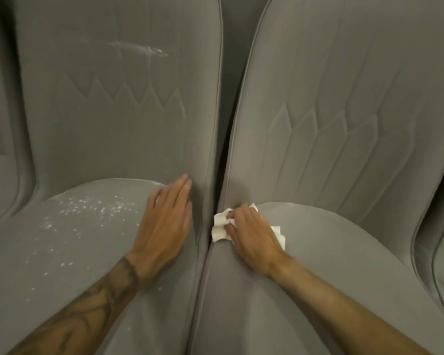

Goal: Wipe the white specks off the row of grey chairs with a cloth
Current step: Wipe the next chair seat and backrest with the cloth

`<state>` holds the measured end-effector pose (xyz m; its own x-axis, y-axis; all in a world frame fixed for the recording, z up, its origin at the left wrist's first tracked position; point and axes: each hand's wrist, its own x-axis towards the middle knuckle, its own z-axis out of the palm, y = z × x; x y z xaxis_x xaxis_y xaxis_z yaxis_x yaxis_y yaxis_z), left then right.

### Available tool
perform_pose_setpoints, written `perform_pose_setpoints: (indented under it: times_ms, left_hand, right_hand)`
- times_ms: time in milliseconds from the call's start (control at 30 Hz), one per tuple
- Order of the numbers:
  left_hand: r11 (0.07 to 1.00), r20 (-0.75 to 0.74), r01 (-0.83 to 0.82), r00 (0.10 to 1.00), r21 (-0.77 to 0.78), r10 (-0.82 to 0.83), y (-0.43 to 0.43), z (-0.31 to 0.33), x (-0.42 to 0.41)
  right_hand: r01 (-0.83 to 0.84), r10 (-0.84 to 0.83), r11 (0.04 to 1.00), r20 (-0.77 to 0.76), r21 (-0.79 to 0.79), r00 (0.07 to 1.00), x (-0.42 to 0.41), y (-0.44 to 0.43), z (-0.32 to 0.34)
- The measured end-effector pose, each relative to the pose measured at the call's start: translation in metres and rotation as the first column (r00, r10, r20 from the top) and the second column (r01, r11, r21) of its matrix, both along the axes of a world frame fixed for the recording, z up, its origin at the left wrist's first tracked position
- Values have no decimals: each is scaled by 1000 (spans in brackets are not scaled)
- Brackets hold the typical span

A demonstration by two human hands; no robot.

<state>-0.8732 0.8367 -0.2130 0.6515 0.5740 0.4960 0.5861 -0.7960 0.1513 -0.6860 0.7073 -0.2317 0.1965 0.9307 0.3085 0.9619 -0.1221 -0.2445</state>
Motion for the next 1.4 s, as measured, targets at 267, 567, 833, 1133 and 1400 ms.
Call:
perform_pose_setpoints:
  times_ms: [267, 567, 833, 1133, 1400]
  left_hand:
    - [1000, -332, 20, 943, 20, -12, -46, -22, -56]
    - [994, -335, 4, 941, -110, -41, -43, -17, -59]
    - [971, -245, 143, 951, -192, -188, -22, -33, -77]
    - [948, -238, 254, 925, -191, -296, -6, -28, -78]
    - [926, -223, 346, 900, -152, -373, -10, -24, -110]
  right_hand:
    - [-179, 179, 984, 11, 1, 984, -50, -38, -9]
    - [14, -13, 1000, 52, -8, 999, -88, -39, -10]
    - [54, -54, 992, 5, -118, 999, -100, -38, 1]
    - [124, -128, 987, -32, -106, 991, -172, -107, 1]
    - [476, -468, 866, 88, -155, 879, -169, -46, 6]
